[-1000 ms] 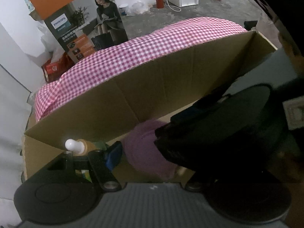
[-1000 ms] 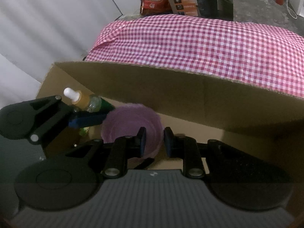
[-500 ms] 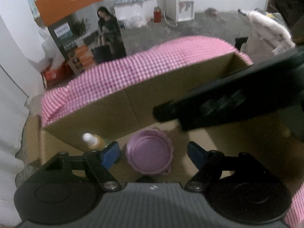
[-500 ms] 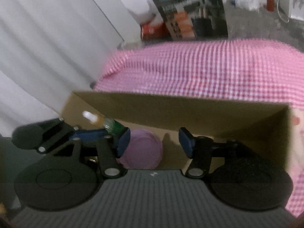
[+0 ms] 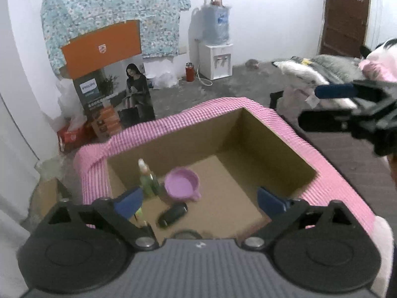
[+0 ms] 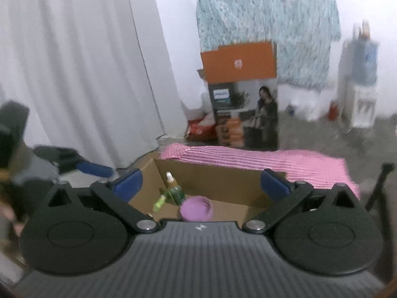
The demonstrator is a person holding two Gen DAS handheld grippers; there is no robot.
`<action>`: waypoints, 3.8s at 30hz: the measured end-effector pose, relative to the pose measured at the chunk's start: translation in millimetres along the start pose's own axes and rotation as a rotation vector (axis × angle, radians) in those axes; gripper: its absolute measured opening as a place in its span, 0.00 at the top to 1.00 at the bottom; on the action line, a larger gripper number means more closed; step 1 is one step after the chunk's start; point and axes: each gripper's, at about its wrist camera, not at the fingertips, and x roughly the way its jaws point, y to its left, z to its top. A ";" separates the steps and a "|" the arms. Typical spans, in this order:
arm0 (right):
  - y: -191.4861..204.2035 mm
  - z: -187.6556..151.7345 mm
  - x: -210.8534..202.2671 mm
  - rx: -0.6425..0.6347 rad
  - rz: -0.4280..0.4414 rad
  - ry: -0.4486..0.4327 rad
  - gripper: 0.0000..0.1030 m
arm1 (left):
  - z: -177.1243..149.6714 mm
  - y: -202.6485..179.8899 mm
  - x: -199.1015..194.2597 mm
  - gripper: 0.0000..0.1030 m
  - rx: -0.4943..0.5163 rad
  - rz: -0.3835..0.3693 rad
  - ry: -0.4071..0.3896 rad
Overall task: Organize rigid objects
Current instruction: 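Open the right tool to release the pink bowl and withdraw, then reach the right tool to the gold-lidded jar and close on it, then lift the gold-lidded jar with the right tool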
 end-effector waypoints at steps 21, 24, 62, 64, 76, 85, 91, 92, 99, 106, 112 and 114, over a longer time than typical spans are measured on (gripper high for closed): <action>78.4 -129.2 39.7 -0.034 0.061 0.249 0.01 | -170.7 -28.7 18.1 0.00 -0.113 -0.049 -0.036; 81.1 -144.8 53.3 0.005 0.083 0.273 0.01 | -182.4 -39.0 37.9 0.01 -0.078 -0.038 -0.011; 42.5 -189.0 70.0 0.240 0.157 0.389 0.43 | -168.6 -97.6 73.3 0.30 0.133 -0.137 -0.055; 36.1 -191.6 65.0 0.278 0.167 0.374 0.43 | -165.3 -101.0 77.5 0.30 0.154 -0.110 -0.043; 18.3 -203.0 60.6 0.407 0.163 0.354 0.45 | -147.2 -105.4 105.3 0.41 0.162 -0.049 0.041; 15.5 -207.2 65.9 0.456 0.190 0.364 0.49 | -141.0 -105.1 108.6 0.44 0.119 -0.036 0.051; 17.4 -205.5 66.9 0.450 0.178 0.368 0.50 | -142.4 -101.9 103.2 0.44 0.093 -0.043 0.053; 17.7 -205.0 66.8 0.449 0.177 0.369 0.50 | -141.7 -101.6 103.2 0.44 0.092 -0.043 0.052; 20.5 -201.2 64.7 0.435 0.180 0.368 0.50 | -141.2 -98.9 95.2 0.45 0.084 -0.040 0.041; 26.6 -194.2 58.8 0.414 0.185 0.357 0.50 | -137.3 -96.2 81.7 0.45 0.076 -0.032 0.022; 33.9 -185.3 52.4 0.389 0.189 0.341 0.50 | -133.0 -94.5 66.4 0.45 0.067 -0.021 0.002; 36.9 -181.1 49.9 0.380 0.193 0.334 0.50 | -131.3 -95.7 59.3 0.45 0.062 -0.013 -0.008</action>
